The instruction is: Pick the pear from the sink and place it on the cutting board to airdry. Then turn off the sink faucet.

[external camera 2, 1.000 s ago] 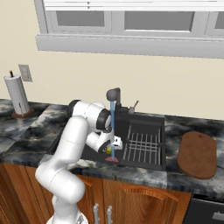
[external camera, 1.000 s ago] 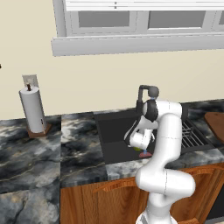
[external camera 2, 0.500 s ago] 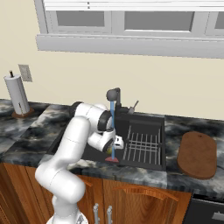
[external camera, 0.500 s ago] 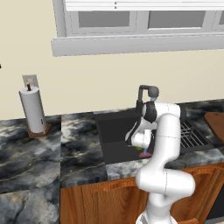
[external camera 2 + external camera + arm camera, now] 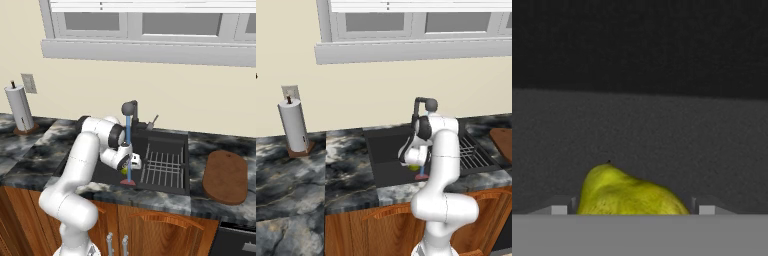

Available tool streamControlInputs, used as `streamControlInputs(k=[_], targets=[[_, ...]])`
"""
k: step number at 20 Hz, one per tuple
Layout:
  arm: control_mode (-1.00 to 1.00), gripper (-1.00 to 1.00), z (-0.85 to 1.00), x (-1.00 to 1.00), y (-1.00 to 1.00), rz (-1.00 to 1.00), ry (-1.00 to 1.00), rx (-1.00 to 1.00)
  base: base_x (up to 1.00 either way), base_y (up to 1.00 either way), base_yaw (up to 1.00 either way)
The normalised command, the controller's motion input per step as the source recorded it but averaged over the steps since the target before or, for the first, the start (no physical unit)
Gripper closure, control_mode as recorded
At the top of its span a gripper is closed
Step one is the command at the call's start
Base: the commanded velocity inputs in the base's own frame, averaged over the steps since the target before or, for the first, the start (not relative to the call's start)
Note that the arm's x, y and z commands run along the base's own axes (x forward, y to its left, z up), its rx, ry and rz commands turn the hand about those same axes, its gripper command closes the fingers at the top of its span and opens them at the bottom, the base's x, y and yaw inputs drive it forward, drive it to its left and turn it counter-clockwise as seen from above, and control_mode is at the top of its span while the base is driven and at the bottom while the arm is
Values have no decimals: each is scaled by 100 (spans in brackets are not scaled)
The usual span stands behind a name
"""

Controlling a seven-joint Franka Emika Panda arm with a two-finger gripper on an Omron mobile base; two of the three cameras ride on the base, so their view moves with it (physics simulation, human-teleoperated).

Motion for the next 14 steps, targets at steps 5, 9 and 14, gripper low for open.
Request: streamControlInputs(k=[5, 9, 14], targets=[[-100, 100, 9, -16, 2, 0, 0, 0, 0, 0, 0], [-100, 100, 24, -24, 1, 0, -3, 0, 0, 0, 0], [-100, 100, 29, -30, 0, 0, -3, 0, 0, 0, 0]])
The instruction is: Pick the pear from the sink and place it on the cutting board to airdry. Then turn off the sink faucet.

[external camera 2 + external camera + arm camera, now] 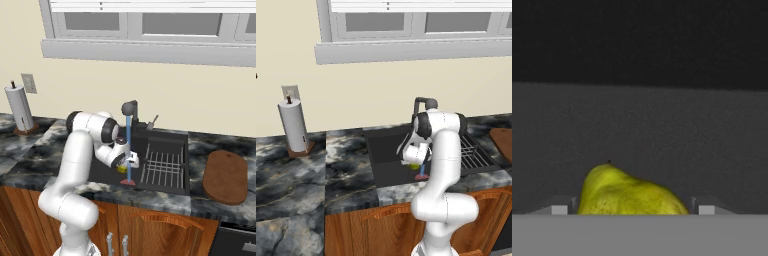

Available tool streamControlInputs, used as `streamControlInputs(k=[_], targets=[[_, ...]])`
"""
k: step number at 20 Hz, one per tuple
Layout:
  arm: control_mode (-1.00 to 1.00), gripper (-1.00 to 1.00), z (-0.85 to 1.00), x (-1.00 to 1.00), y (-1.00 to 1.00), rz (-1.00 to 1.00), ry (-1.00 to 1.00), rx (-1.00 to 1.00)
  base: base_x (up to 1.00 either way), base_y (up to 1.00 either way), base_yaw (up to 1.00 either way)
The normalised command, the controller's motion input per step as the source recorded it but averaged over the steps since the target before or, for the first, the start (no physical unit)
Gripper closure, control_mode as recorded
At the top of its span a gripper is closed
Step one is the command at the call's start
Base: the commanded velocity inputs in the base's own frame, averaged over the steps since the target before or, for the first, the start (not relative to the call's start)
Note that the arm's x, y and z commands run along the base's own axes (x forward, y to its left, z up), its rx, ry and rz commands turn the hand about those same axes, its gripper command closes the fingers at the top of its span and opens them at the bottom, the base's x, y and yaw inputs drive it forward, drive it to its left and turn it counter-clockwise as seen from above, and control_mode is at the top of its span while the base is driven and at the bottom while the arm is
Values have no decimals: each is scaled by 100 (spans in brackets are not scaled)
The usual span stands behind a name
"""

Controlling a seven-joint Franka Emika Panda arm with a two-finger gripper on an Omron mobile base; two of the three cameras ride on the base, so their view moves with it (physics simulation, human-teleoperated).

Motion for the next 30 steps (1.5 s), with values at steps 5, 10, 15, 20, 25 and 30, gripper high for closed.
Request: streamControlInputs(k=[5, 10, 15, 20, 25, 30], targets=[[-100, 100, 31, -38, 1, 0, -5, 0, 0, 0, 0], [-100, 100, 44, -31, 7, 0, -5, 0, 0, 0, 0], [-100, 100, 46, -33, 5, 0, -6, 0, 0, 0, 0], [-100, 100, 39, -40, 1, 0, -3, 0, 0, 0, 0], [-100, 100, 55, -35, 4, 0, -1, 0, 0, 0, 0], [-100, 100, 78, -10, 5, 0, 0, 0, 0, 0, 0]])
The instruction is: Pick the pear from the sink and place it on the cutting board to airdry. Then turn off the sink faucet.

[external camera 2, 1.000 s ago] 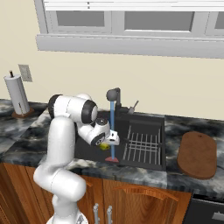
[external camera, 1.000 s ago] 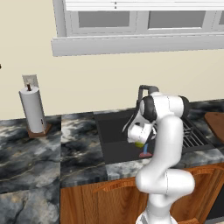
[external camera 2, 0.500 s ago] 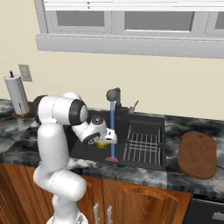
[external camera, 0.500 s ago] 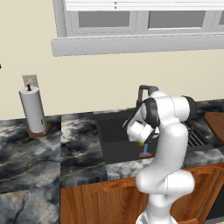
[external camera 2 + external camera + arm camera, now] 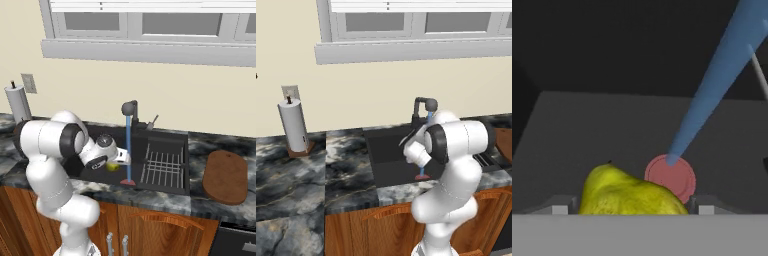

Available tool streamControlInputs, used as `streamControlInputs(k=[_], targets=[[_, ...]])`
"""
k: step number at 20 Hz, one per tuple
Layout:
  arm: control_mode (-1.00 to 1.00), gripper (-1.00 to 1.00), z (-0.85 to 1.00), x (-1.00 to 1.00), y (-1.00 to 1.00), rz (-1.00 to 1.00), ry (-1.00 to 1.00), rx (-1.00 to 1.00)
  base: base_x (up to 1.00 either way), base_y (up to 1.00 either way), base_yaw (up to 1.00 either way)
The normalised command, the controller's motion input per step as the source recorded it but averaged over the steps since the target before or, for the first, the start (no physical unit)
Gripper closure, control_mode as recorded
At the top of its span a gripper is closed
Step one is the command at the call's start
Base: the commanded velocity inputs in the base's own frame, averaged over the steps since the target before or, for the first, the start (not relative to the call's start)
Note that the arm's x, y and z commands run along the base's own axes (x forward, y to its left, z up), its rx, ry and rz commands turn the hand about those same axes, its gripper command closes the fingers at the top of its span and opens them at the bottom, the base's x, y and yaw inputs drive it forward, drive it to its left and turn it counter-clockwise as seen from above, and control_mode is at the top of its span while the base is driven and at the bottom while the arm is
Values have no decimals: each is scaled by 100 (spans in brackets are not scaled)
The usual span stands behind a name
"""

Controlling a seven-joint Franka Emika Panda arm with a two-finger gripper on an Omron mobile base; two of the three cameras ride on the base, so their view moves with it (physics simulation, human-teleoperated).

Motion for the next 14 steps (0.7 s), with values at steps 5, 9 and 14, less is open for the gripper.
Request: streamControlInputs(k=[5, 9, 14], targets=[[-100, 100, 91, -1, 0, 0, 5, 0, 0, 0, 0], [-100, 100, 88, -6, 0, 0, 12, 0, 0, 0, 0], [-100, 100, 98, -1, 0, 0, 14, 0, 0, 0, 0]])
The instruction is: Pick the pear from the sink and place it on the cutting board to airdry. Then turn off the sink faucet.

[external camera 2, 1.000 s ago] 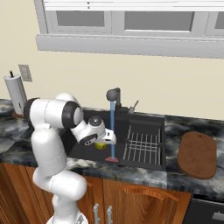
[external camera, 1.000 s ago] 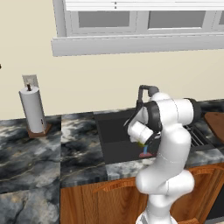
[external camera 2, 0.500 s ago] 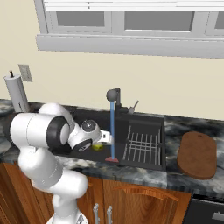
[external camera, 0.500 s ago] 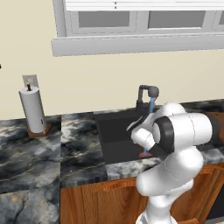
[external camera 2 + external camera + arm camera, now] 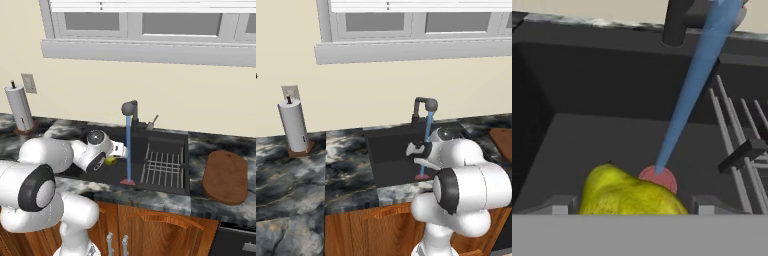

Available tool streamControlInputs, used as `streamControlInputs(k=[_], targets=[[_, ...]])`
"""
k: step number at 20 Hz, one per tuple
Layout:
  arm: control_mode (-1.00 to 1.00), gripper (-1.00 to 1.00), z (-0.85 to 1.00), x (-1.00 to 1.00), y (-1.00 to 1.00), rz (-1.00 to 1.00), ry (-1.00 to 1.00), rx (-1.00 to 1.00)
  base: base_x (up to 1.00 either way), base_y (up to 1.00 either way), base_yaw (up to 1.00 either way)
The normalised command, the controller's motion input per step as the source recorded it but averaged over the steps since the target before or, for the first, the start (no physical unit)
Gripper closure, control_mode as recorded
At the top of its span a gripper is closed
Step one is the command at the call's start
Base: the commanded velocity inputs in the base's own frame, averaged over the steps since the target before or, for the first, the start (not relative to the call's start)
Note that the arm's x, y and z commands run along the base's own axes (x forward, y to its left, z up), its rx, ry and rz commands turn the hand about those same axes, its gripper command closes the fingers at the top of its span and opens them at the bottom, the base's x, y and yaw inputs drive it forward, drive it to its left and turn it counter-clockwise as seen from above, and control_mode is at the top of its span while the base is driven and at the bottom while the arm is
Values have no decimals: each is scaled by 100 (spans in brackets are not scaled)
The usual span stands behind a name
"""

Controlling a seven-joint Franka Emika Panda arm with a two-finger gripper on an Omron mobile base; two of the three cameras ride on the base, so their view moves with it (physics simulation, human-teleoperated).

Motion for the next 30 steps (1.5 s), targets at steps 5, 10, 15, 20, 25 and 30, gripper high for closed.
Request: streamControlInputs(k=[5, 10, 15, 20, 25, 30], targets=[[-100, 100, 100, -2, 0, 0, 17, 2, 0, 0, 0], [-100, 100, 76, -21, 0, 0, 22, 4, 0, 0, 0], [-100, 100, 20, -37, 0, 0, 12, 3, 0, 0, 0], [-100, 100, 0, -39, 0, 0, -5, -1, 0, 0, 0], [-100, 100, 0, -39, -5, 2, -13, -4, 0, 0, 0], [-100, 100, 9, -55, -35, 0, -5, -1, 0, 0, 0]])
